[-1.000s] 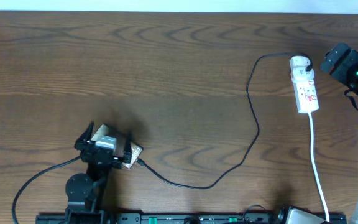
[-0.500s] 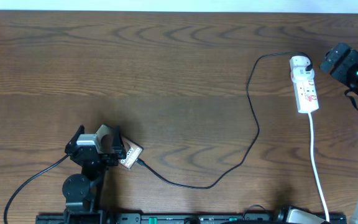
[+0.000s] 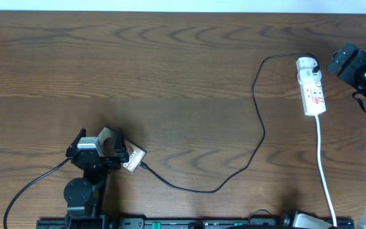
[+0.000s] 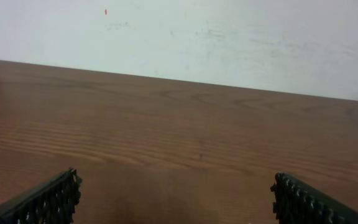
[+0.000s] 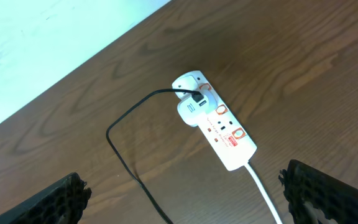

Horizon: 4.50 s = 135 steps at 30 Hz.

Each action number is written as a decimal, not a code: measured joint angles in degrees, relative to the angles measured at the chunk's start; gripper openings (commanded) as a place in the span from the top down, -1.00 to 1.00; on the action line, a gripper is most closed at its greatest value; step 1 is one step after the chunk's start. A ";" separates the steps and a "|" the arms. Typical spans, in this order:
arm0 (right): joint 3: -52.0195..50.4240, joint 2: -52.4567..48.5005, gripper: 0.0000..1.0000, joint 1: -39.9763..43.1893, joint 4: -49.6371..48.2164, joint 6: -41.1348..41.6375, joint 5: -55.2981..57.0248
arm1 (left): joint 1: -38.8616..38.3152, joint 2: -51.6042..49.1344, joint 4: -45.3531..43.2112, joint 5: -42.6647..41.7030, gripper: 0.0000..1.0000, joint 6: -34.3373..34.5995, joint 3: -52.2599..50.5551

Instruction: Plug charger to phone and switch on socket

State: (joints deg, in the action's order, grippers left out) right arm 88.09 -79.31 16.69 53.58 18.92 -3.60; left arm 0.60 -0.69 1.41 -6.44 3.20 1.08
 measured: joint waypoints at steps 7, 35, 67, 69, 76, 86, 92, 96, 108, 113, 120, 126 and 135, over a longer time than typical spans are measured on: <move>0.00 0.00 -0.99 0.00 0.00 0.00 0.00 | 0.00 0.00 0.04 0.39 -0.96 0.02 0.00; -46.14 22.36 -0.99 -18.80 -66.31 -3.28 6.21 | 0.04 0.00 0.09 0.57 -0.96 0.02 0.04; -87.73 78.53 -0.99 -17.64 -49.77 -15.41 6.67 | 0.04 0.04 0.11 0.61 -0.96 0.02 0.04; -87.73 78.60 -0.99 -16.83 -49.79 -15.54 6.60 | 0.04 0.04 0.11 0.61 -0.96 0.02 0.04; -87.73 78.60 -0.99 -16.17 -49.77 -15.58 6.56 | 0.04 0.04 0.11 0.61 -0.96 0.02 0.04; -87.73 78.60 -0.99 -16.15 -49.77 -15.72 6.56 | 0.04 0.04 0.11 0.61 -0.96 0.02 0.04; -87.73 78.60 -0.98 -16.15 -49.77 -15.72 6.56 | 0.04 0.04 0.11 0.61 -0.96 0.02 0.04; -87.73 78.60 -0.99 -16.15 -49.77 -15.72 6.56 | 0.04 0.04 0.11 0.61 -0.96 0.02 0.04; -87.73 78.60 -0.99 -16.15 -49.77 -15.72 6.56 | 0.04 0.04 0.11 0.61 -0.96 0.02 0.04; -87.73 78.60 -0.99 -16.15 -49.77 -15.72 6.56 | 0.04 0.04 0.11 0.61 -0.96 0.02 0.04; -87.73 78.60 -0.98 -16.15 -49.77 -15.74 6.56 | 0.04 0.04 0.11 0.61 -0.96 0.02 0.04; -87.73 78.60 -0.98 -16.15 -49.77 -15.72 6.56 | 0.04 0.04 0.13 0.61 -0.96 0.02 0.04; -87.73 78.60 -0.98 -16.15 -49.77 -15.72 6.56 | 0.04 0.04 0.11 0.61 -0.96 0.02 0.04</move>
